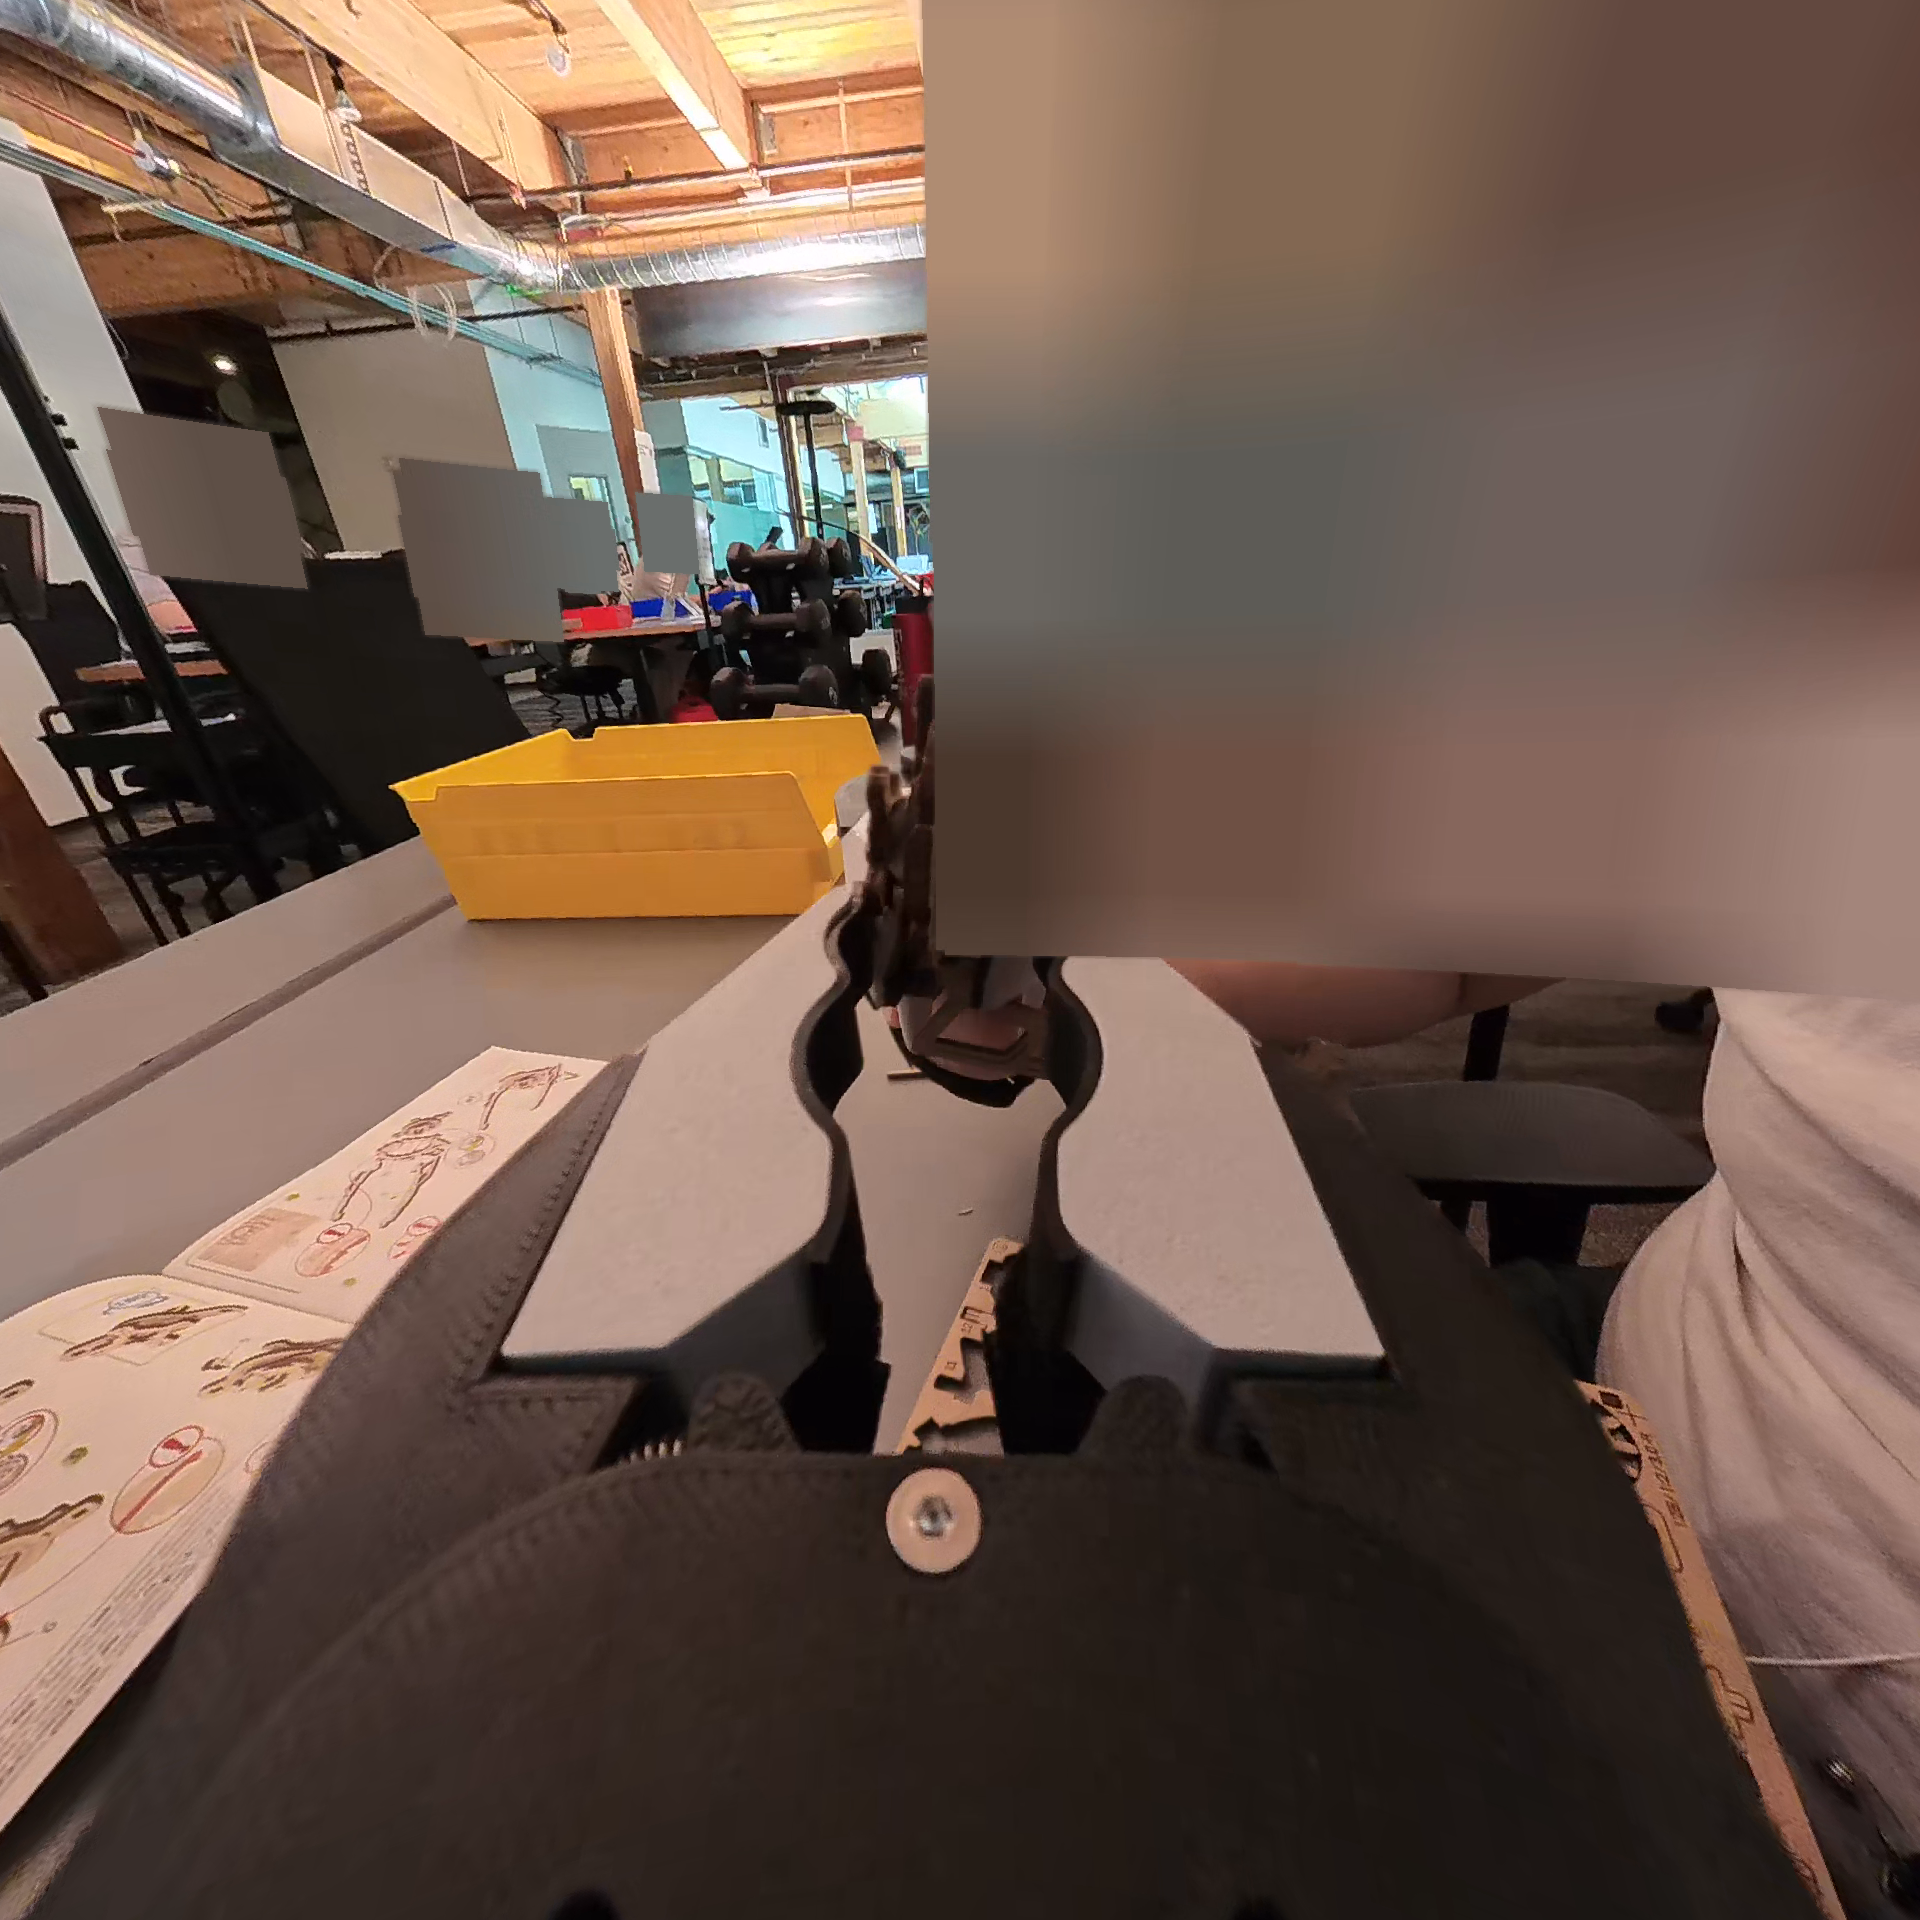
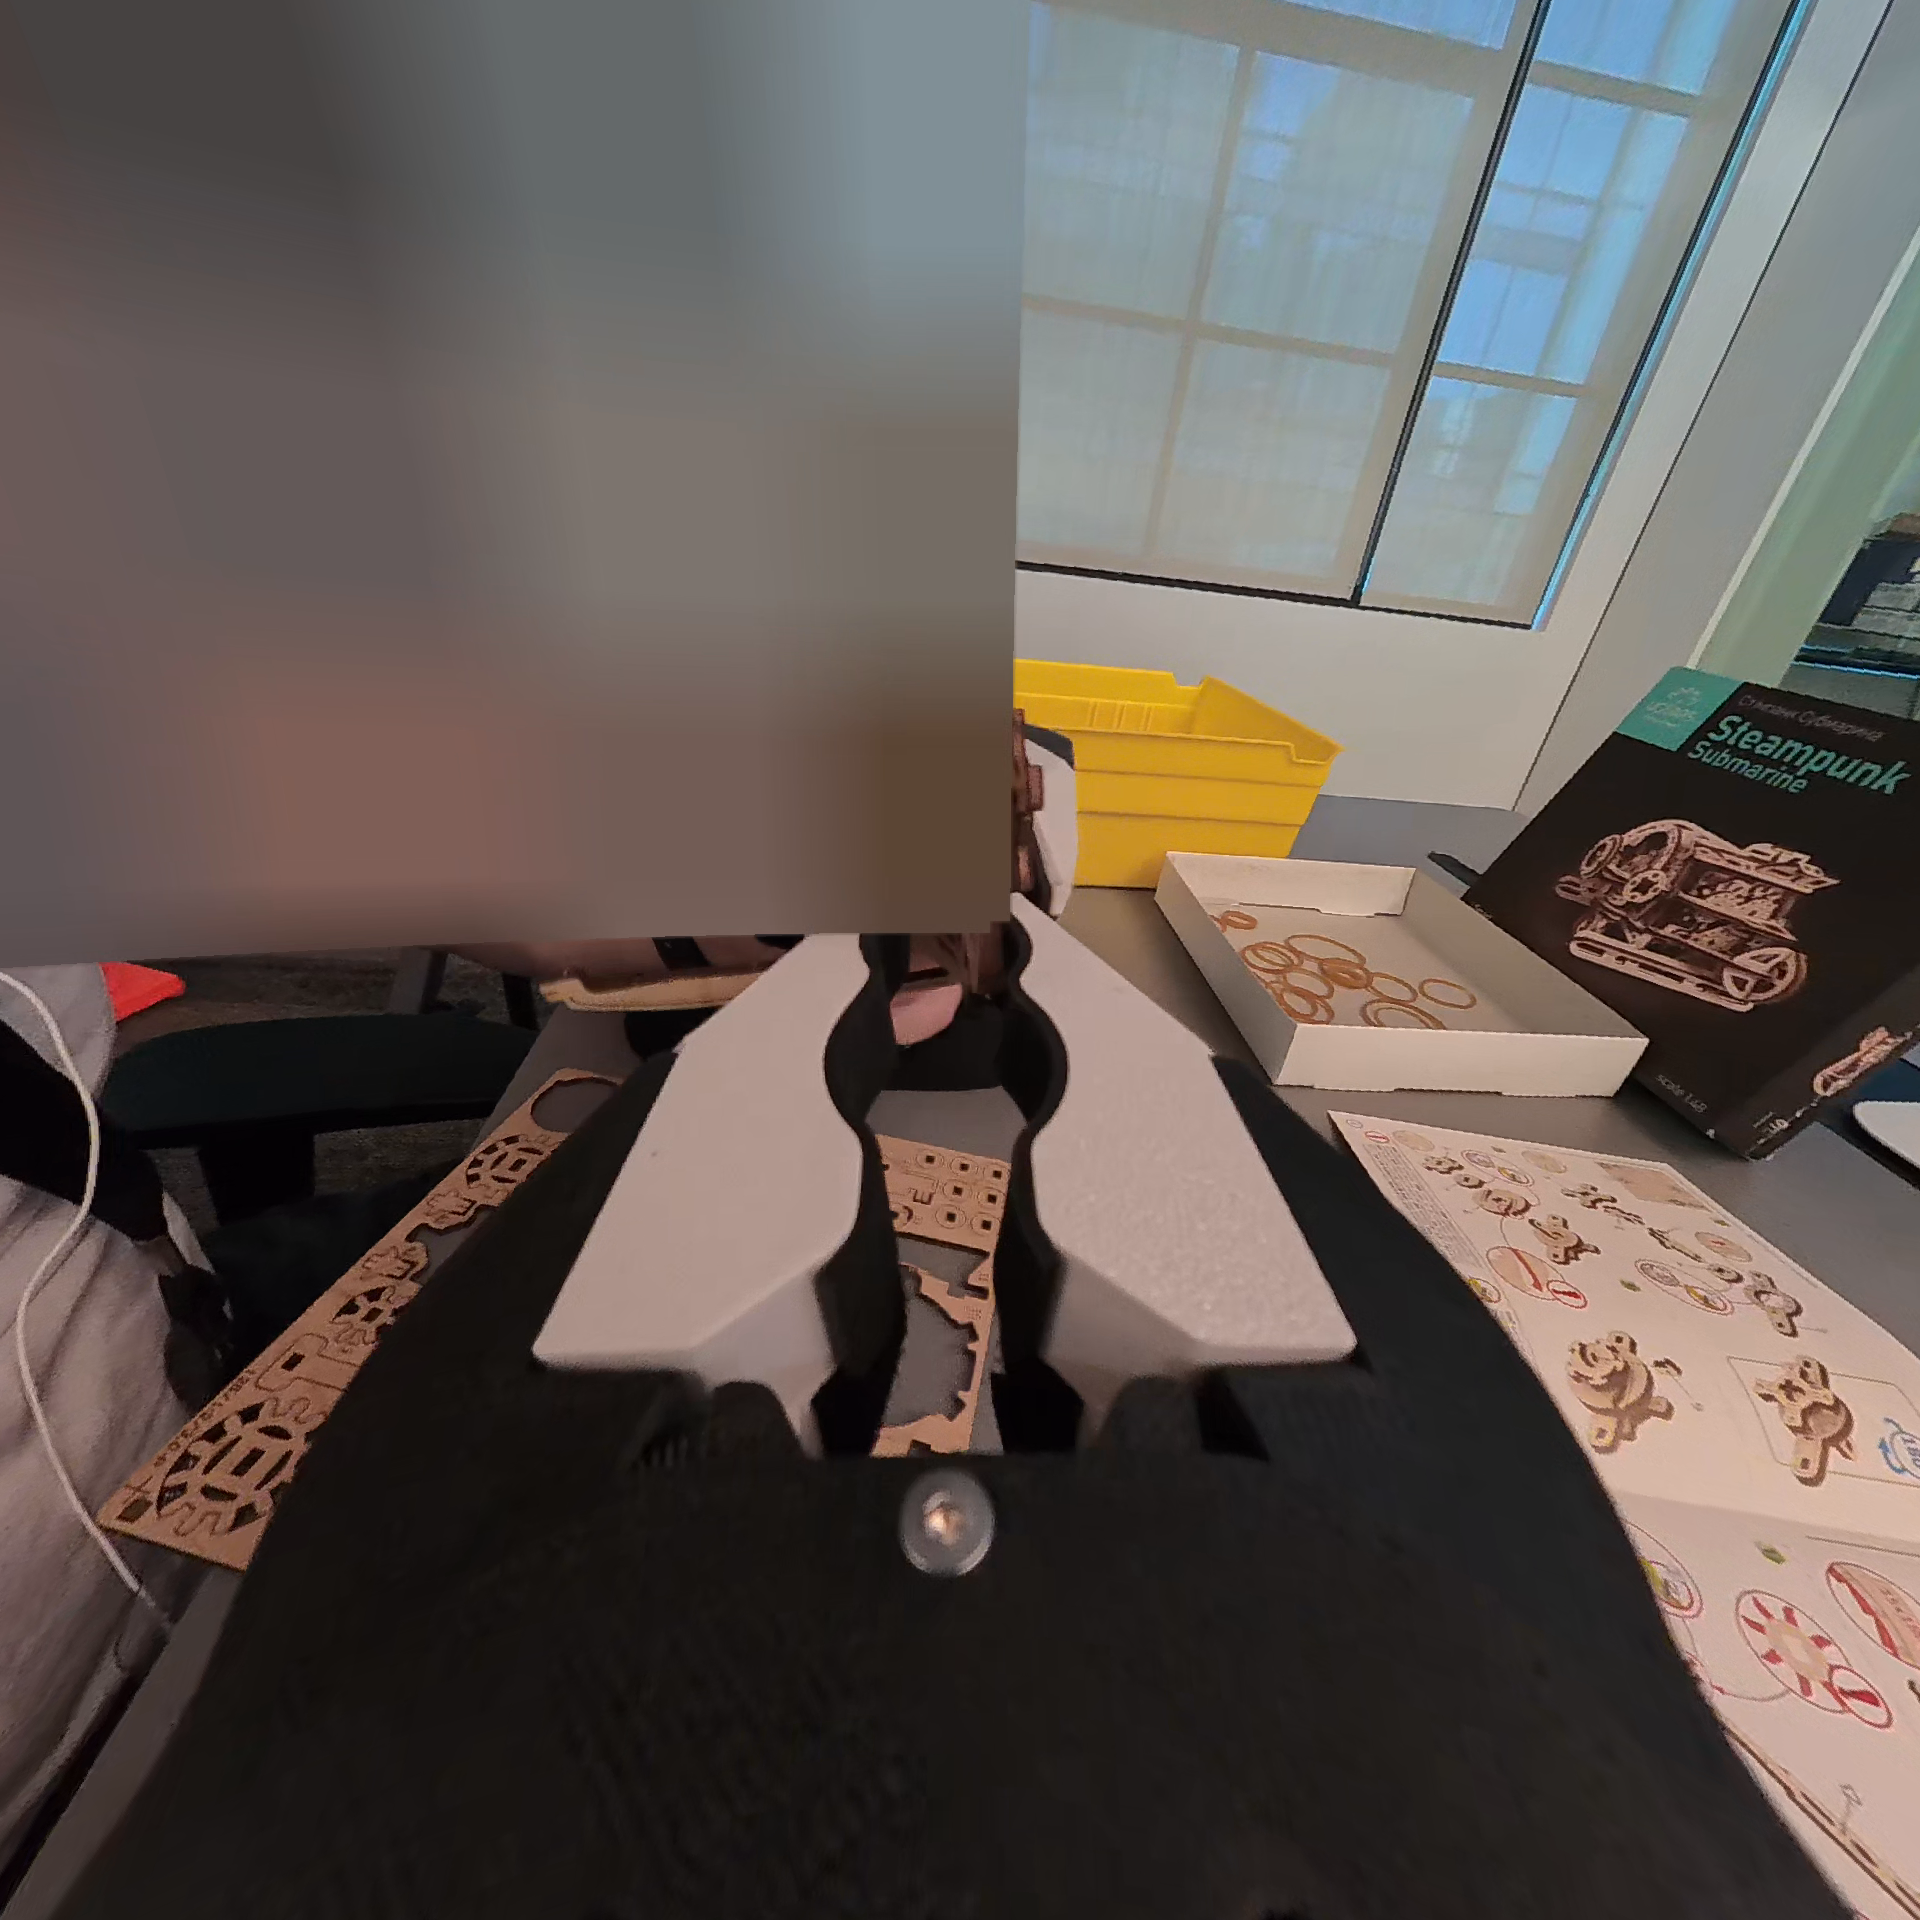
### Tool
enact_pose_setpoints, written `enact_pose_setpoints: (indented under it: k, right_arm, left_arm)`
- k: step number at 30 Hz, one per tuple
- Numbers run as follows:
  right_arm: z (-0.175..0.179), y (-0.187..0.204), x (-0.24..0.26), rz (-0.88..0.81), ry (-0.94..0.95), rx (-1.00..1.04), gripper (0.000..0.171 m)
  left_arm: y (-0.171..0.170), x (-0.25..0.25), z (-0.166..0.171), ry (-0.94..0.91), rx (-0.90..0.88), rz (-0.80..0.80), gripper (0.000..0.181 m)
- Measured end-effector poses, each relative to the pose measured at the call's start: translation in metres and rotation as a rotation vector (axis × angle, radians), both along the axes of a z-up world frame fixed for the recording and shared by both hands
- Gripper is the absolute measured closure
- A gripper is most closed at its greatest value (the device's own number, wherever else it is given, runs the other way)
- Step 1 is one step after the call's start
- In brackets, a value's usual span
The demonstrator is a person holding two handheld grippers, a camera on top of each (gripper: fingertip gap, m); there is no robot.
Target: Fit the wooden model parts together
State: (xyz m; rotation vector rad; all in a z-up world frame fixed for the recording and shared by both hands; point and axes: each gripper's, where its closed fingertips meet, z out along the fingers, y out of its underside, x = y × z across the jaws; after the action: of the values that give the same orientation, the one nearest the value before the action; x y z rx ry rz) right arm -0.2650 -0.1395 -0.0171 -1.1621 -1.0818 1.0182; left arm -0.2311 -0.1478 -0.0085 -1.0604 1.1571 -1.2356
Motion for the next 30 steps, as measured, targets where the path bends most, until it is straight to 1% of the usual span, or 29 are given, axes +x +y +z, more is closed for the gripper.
enact_pose_setpoints:
  k: [5,7,9,11,12,15,18,22,24,28,30]
  right_arm:
    - [0.002,-0.005,-0.001,0.01,0.003,0.023,0.16]
    - [0.002,-0.003,-0.001,0.002,0.003,0.029,0.159]
    - [0.004,-0.005,-0.001,0.02,0.028,0.029,0.159]
    - [0.006,-0.005,0.0,0.019,0.038,0.032,0.159]
    - [0.005,-0.005,0.0,0.017,0.032,0.039,0.159]
    - [0.005,-0.009,-0.002,0.031,0.031,0.045,0.159]
    - [0.006,-0.012,-0.003,0.046,0.038,0.05,0.159]
    - [0.009,-0.011,0.0,0.045,0.052,0.054,0.159]
    - [0.009,-0.012,0.0,0.05,0.055,0.058,0.159]
    - [0.013,-0.015,0.001,0.06,0.083,0.075,0.159]
    - [0.012,-0.016,0.001,0.061,0.069,0.104,0.159]
  left_arm:
    - [-0.004,-0.001,0.003,-0.02,0.011,-0.014,0.155]
    - [-0.004,-0.001,0.003,-0.028,-0.011,-0.021,0.155]
    - [-0.005,-0.001,0.005,-0.047,-0.048,-0.051,0.152]
    - [-0.01,-0.002,0.007,-0.048,-0.062,-0.095,0.144]
    - [-0.01,-0.002,0.007,-0.039,-0.059,-0.091,0.146]
    - [-0.008,-0.003,0.005,-0.018,0.02,-0.043,0.152]
    - [-0.012,-0.005,0.005,-0.005,0.035,-0.063,0.151]
    - [-0.014,-0.007,0.004,0.018,0.052,-0.077,0.141]
    - [-0.011,-0.006,0.002,0.037,0.075,-0.05,0.145]
    - [-0.011,-0.005,-0.001,0.06,0.115,-0.032,0.144]
    - [-0.013,-0.004,-0.004,0.078,0.132,-0.033,0.143]
